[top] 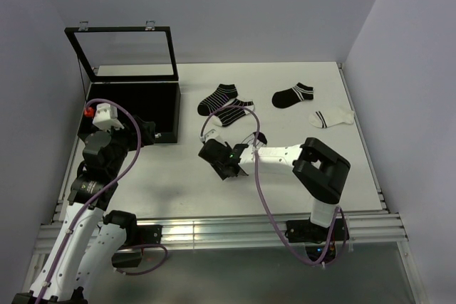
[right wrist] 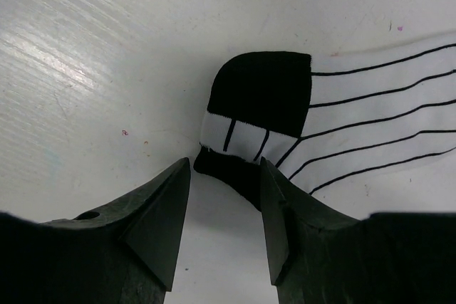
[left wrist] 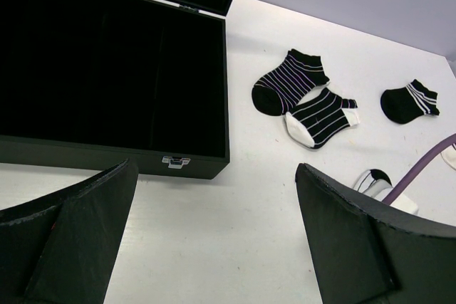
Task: Roll the socks
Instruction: Adjust the sock at the center of the board, then roll the sock at the center of the board.
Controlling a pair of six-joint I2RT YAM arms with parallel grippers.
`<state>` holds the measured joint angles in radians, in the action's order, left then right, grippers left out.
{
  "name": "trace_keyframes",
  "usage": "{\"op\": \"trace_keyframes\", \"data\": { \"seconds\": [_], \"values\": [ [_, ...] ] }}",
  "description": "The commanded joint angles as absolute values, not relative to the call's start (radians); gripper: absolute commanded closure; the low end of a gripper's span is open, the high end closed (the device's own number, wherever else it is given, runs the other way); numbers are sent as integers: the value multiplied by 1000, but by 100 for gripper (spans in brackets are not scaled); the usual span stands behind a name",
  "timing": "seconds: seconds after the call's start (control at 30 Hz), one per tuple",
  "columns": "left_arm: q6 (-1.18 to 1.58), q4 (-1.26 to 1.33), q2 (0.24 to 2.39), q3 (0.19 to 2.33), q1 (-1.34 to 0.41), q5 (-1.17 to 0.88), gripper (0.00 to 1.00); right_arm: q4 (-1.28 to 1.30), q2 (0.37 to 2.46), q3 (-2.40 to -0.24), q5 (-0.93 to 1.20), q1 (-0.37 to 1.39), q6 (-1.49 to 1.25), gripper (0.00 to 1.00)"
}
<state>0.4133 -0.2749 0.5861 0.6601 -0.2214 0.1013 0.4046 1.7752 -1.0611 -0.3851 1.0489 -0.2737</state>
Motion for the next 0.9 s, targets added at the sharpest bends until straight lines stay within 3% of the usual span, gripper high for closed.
{"op": "trace_keyframes", "data": {
  "seconds": [0.0,0.37,0.67,0.7,0.8,0.87],
  "values": [
    [419,-241,587,672,-224,89,1,393,1793,-1097,-428,1055,-264,49],
    [419,-242,588,670,-224,84,1,436,1870,-1106,-448,1055,-291,57],
    [425,-244,600,675,-224,66,0,446,1887,-1115,-433,1054,-311,85],
    [428,-244,604,678,-224,61,0,446,1887,-1120,-428,1054,-313,91],
    [437,-253,621,693,-224,40,0,442,1885,-1130,-413,1051,-313,100],
    [442,-264,633,704,-224,28,0,431,1879,-1132,-374,1043,-318,100]
  ]
}}
